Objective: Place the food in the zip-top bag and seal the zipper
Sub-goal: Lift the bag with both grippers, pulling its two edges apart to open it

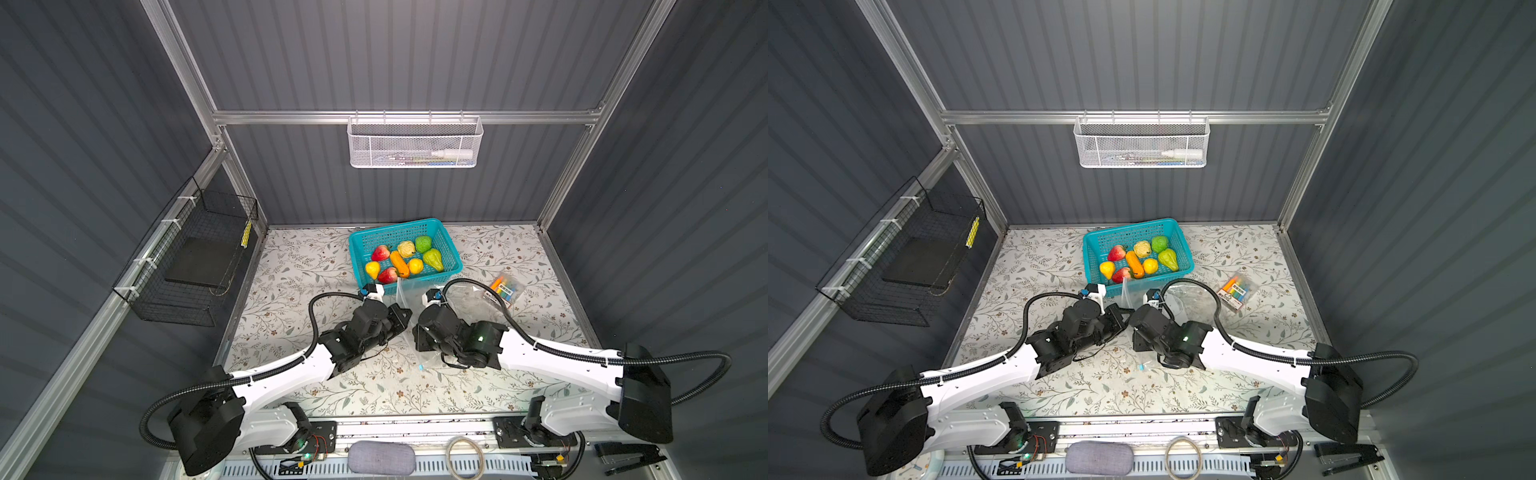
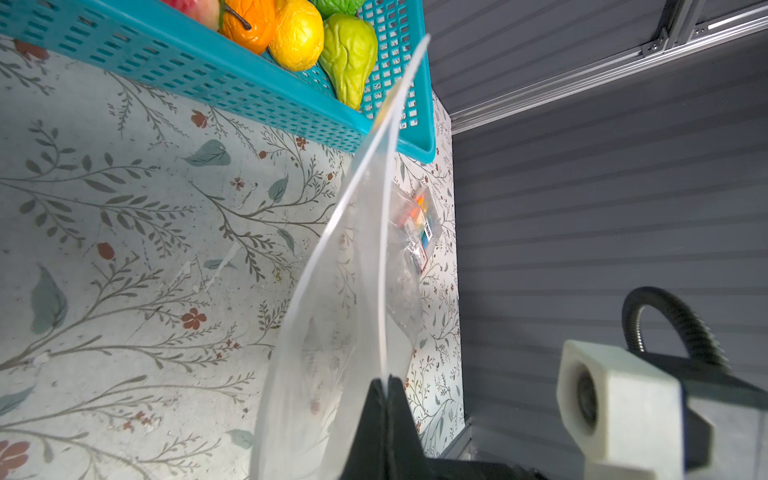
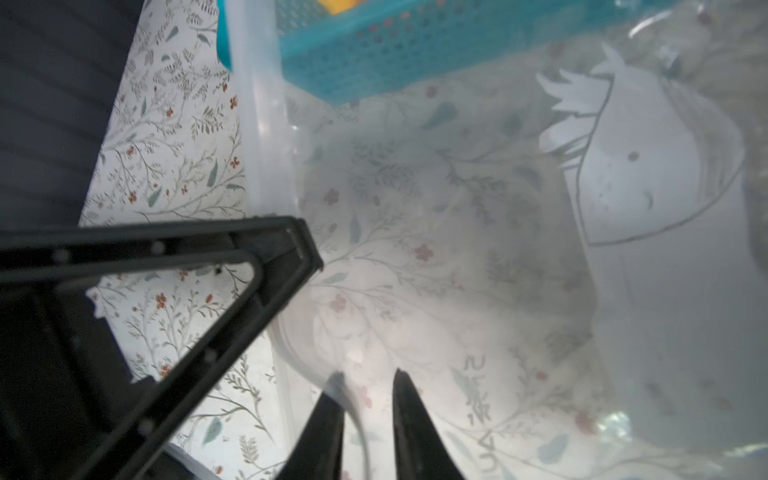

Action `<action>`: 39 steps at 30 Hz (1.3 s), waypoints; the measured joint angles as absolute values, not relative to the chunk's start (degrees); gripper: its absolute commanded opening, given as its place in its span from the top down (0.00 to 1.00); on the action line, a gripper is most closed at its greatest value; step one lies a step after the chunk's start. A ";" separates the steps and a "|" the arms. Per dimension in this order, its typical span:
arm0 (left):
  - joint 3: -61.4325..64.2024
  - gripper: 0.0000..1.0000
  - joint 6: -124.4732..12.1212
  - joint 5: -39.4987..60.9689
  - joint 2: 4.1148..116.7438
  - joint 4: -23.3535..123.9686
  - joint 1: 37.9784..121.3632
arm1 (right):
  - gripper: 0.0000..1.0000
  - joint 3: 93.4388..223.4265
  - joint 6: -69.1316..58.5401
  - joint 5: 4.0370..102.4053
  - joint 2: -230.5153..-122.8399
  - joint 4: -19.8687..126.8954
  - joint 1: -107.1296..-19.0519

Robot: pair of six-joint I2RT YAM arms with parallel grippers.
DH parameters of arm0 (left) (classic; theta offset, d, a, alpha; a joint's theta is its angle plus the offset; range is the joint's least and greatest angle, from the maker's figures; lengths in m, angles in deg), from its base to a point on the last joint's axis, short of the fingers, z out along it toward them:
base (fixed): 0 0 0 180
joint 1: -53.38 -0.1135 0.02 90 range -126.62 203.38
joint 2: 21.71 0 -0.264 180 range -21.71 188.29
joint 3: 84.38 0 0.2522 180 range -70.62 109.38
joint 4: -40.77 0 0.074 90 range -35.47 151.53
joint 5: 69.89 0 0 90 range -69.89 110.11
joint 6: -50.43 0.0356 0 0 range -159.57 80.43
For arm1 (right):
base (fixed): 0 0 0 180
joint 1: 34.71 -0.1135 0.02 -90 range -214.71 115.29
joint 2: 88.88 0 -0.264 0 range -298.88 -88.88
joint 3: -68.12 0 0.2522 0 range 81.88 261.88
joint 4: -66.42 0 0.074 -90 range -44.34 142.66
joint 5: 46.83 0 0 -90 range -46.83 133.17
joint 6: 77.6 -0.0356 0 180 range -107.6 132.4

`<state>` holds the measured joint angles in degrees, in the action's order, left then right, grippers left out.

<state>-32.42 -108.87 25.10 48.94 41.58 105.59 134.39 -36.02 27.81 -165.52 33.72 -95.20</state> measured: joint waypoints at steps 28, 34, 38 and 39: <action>-29.97 0.21 -102.09 29.21 35.67 56.00 105.85 | 1.00 127.22 -38.16 28.64 -160.43 40.48 -92.97; -29.95 0.33 -100.89 25.80 44.83 54.47 105.85 | 1.00 127.13 -38.16 29.76 -159.81 42.49 -92.97; -29.95 0.41 -100.08 24.82 47.63 53.82 105.85 | 1.00 126.30 -38.18 29.93 -158.31 43.36 -92.97; -29.95 0.41 -99.93 24.79 47.78 53.60 105.85 | 1.00 126.04 -38.18 29.98 -157.91 43.58 -92.97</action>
<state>-29.95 -99.93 24.79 47.78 53.60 105.85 126.04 -38.18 29.98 -157.91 43.58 -92.97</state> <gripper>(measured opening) 0.600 0.042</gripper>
